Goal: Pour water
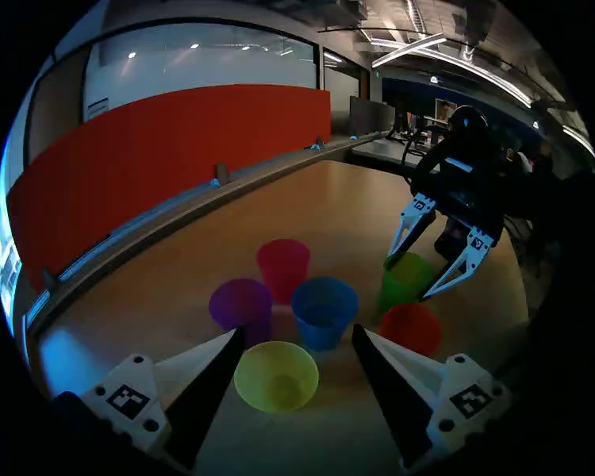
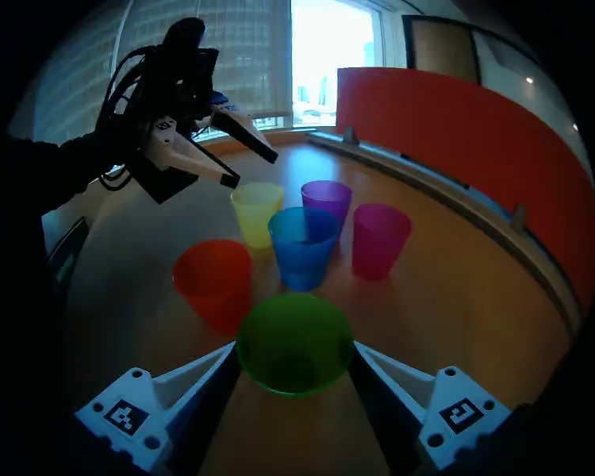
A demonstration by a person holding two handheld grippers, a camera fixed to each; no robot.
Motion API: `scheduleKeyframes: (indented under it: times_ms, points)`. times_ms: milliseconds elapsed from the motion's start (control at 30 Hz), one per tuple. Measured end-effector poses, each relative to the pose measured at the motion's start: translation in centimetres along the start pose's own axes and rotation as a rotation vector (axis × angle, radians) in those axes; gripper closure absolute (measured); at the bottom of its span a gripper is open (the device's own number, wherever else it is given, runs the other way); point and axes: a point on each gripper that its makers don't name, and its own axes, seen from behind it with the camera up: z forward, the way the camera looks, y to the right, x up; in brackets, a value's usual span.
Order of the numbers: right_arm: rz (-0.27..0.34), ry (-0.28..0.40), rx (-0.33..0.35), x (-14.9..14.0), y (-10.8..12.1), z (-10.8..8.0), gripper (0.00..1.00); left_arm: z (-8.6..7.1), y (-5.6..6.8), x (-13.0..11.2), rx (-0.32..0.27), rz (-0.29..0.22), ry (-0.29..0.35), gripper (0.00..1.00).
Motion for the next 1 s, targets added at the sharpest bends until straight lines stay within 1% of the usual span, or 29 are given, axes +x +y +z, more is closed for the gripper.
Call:
scheduleKeyframes:
  times_ms: [200, 300, 500, 767, 1000]
  points:
    - [-0.011, 0.008, -0.004, 0.4, 0.1, -0.5, 0.08, 0.1, 0.2, 0.0, -0.005, 0.0, -0.01, 0.01]
    - [-0.016, 0.021, -0.015, 0.9, 0.4, -1.1, 0.08, 0.4, 0.3, 0.0, -0.009, 0.002, -0.019, 0.01]
    - [-0.016, 0.062, -0.043, 2.4, 1.2, -3.0, 0.08, 1.1, 0.7, -0.3, -0.016, 0.011, -0.041, 0.01]
    - [-0.03, 0.117, -0.099, 4.3, 2.5, -5.7, 0.08, 2.4, 1.0, -0.9, -0.014, 0.014, -0.078, 0.01]
    - [-0.02, 0.164, -0.144, 5.5, 3.8, -8.0, 0.08, 3.5, 1.5, -1.0, -0.02, 0.028, -0.097, 0.01]
